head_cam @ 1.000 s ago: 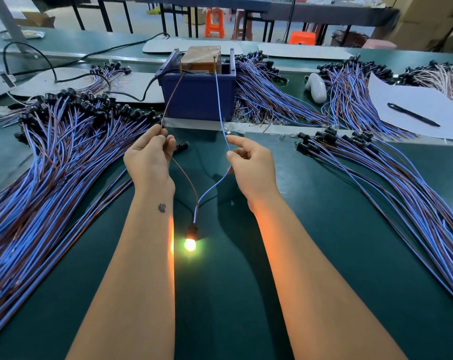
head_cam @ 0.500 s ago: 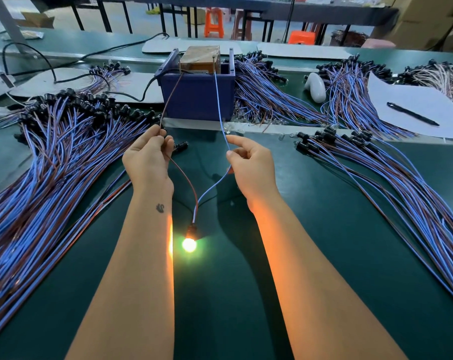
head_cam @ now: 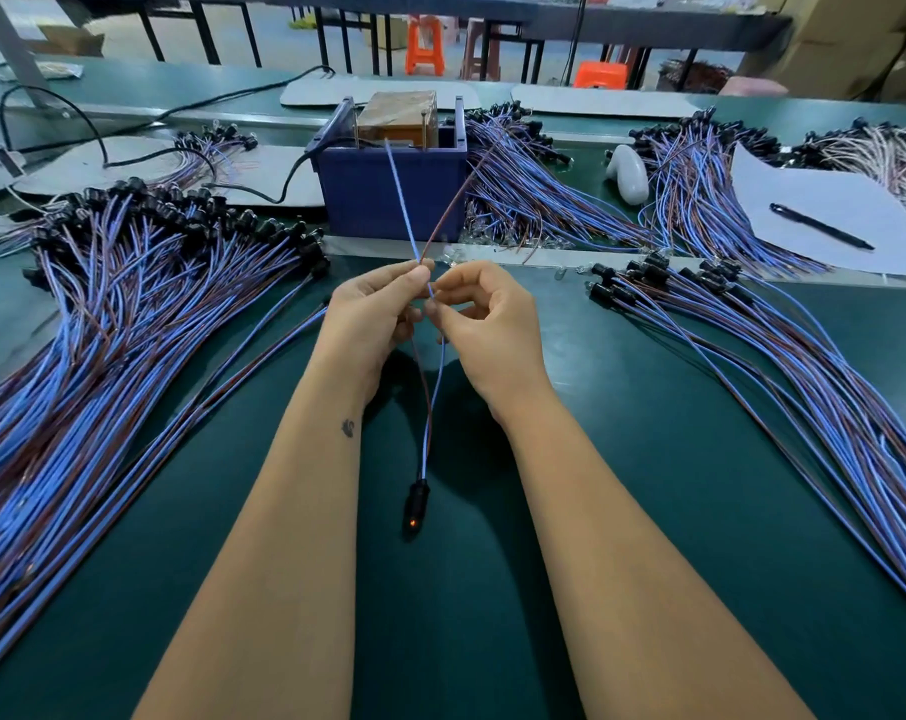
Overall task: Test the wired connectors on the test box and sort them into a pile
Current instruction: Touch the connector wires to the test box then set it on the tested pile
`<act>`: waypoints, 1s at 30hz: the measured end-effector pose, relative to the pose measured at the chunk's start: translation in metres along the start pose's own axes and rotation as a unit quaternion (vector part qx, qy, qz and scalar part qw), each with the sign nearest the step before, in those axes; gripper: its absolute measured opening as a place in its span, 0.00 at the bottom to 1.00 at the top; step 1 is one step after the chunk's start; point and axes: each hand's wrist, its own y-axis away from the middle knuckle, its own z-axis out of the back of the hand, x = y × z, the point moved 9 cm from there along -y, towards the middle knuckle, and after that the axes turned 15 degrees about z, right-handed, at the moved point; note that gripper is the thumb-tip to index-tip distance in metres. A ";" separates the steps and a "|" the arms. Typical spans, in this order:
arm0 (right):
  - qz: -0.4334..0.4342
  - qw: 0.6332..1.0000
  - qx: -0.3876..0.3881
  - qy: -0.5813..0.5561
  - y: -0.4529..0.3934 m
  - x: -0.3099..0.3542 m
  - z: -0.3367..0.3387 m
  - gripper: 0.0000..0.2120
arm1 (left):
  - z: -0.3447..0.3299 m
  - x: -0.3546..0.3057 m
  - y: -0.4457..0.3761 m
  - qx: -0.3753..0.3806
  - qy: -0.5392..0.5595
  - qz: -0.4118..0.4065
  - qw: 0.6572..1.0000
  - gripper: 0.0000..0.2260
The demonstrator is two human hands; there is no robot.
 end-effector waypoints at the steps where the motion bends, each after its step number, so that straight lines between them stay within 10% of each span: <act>1: 0.004 1.000 0.008 0.004 0.000 0.001 -0.002 0.13 | -0.001 0.000 0.000 0.005 0.002 0.001 1.000 0.06; 5: -0.007 0.999 0.009 -0.052 0.001 0.000 -0.002 0.11 | -0.001 -0.003 0.003 0.003 0.010 -0.012 1.000 0.05; 10: 0.021 0.992 0.128 0.000 0.005 0.004 -0.019 0.33 | 0.007 -0.007 0.003 0.023 0.201 -0.004 0.979 0.06; 14: 0.047 0.991 0.087 -0.090 0.004 0.016 -0.021 0.18 | 0.011 -0.006 0.001 0.008 0.213 -0.017 0.977 0.06; 18: 0.006 0.995 -0.053 -0.084 -0.002 0.002 0.015 0.11 | 0.003 -0.010 0.008 -0.021 0.028 -0.053 0.998 0.04; 23: -0.075 0.973 -0.184 -0.115 -0.005 -0.027 0.055 0.15 | -0.064 0.001 0.031 0.151 -0.194 -0.090 0.965 0.09; 30: -0.086 0.980 -0.086 0.159 -0.010 -0.034 0.105 0.13 | -0.092 0.019 0.037 0.167 -0.288 -0.102 0.937 0.16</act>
